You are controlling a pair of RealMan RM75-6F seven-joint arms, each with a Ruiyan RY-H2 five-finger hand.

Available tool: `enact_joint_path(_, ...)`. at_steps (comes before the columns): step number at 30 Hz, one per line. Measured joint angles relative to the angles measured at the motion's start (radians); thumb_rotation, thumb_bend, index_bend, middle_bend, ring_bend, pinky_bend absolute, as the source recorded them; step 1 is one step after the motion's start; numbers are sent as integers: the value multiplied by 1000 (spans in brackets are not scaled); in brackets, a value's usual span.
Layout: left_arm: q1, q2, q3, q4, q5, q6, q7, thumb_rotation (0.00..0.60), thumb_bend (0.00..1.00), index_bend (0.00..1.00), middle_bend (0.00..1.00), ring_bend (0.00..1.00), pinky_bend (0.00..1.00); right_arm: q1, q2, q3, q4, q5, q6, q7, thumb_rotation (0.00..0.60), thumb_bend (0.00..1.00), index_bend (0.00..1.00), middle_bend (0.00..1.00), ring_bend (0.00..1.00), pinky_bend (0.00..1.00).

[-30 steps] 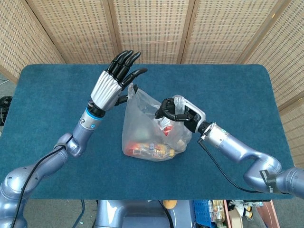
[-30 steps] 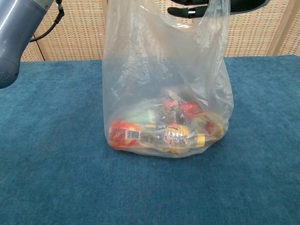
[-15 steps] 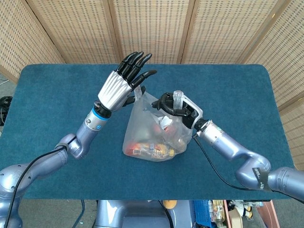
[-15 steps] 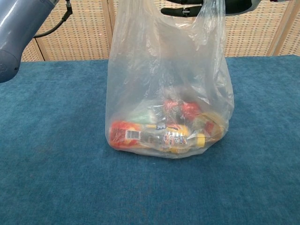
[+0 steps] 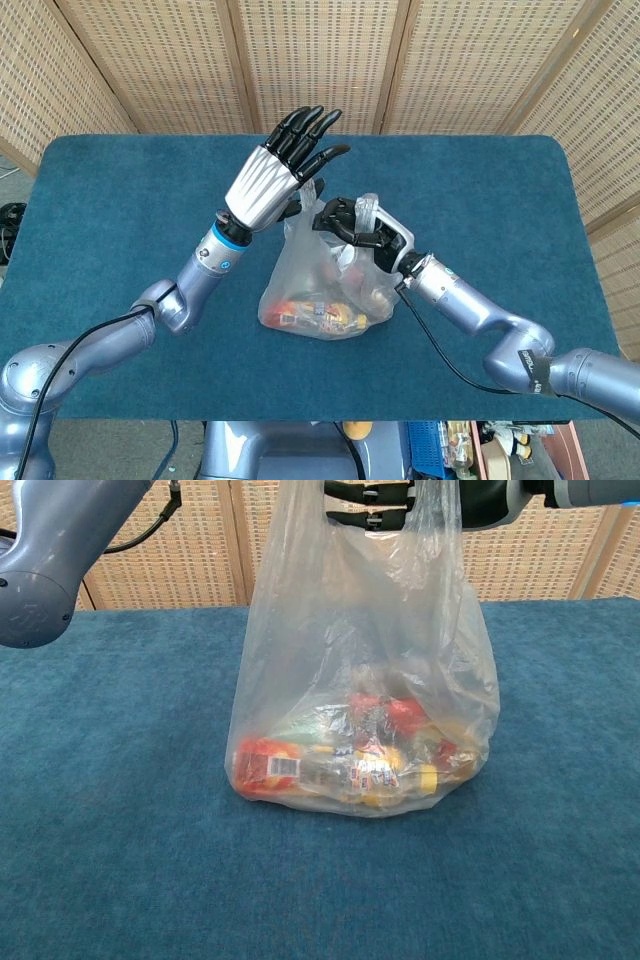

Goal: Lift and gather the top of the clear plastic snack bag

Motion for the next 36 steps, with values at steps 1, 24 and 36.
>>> enact_joint_path(1, -4, -2, -4, 0, 1, -1, 4, 600, 538, 223, 0, 8, 99, -2, -4, 4, 3, -6, -3, 8, 600, 559, 462, 457, 227, 153)
enact_joint_path(24, -8, -13, -12, 4, 10, -17, 23, 600, 537, 225, 0, 7, 98, -22, -11, 49, 8, -70, -24, 67, 600, 559, 344, 326, 118, 66)
enact_joint_path(36, -15, -21, -26, 34, 0, -28, 10, 600, 536, 224, 0, 8, 98, 2, 12, 17, 14, -175, -22, 193, 600, 560, 359, 370, 167, 104)
